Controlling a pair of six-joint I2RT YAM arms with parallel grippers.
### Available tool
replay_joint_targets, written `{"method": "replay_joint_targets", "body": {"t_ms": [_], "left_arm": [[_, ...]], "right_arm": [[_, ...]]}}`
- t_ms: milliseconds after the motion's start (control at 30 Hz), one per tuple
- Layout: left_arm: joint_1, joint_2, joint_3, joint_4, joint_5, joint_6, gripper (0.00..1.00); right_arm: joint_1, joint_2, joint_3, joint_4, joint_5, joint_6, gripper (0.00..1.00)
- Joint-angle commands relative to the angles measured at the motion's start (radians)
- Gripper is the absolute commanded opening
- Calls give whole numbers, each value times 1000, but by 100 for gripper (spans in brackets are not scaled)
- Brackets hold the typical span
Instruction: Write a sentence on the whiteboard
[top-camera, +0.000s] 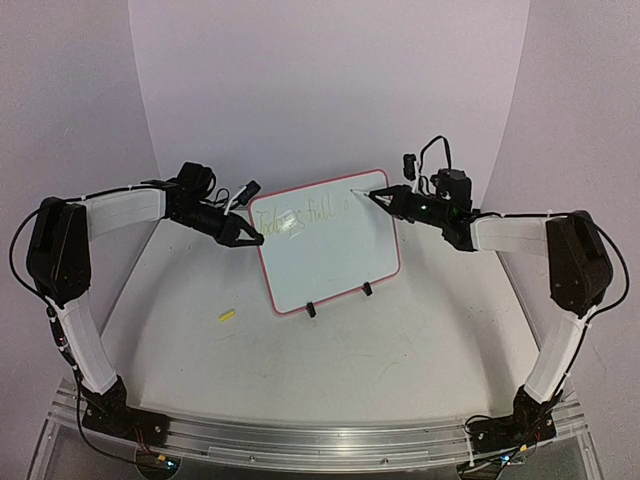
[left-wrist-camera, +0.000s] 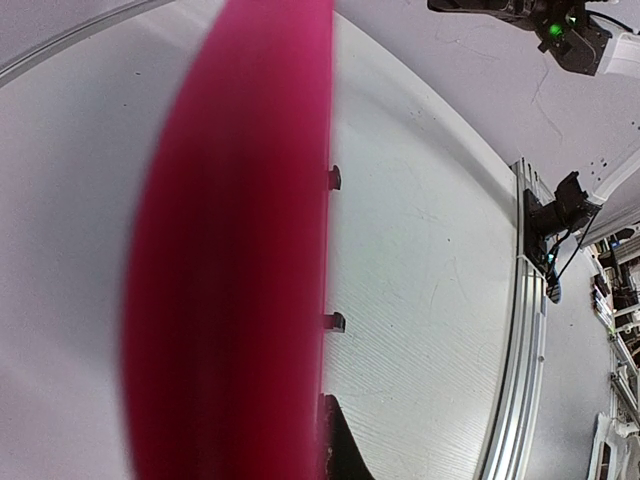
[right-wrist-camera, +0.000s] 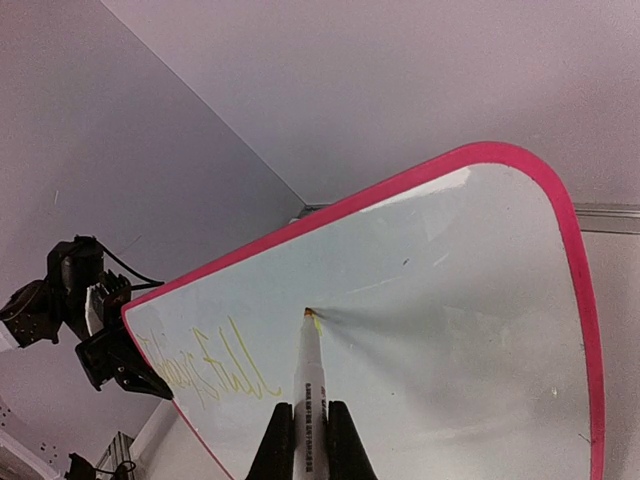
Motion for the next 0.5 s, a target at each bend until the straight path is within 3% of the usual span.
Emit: {"method": "replay_joint_targets", "body": {"t_ms": [0,467], "left_arm": [[-29,24,15,-44,-35,38,0],[-31,26,16,-45,-35,38,0]], "right_arm": [[-3,19,38,-25,-18,-33,0],[-3,3,-21,-61,-19,-66,0]]}}
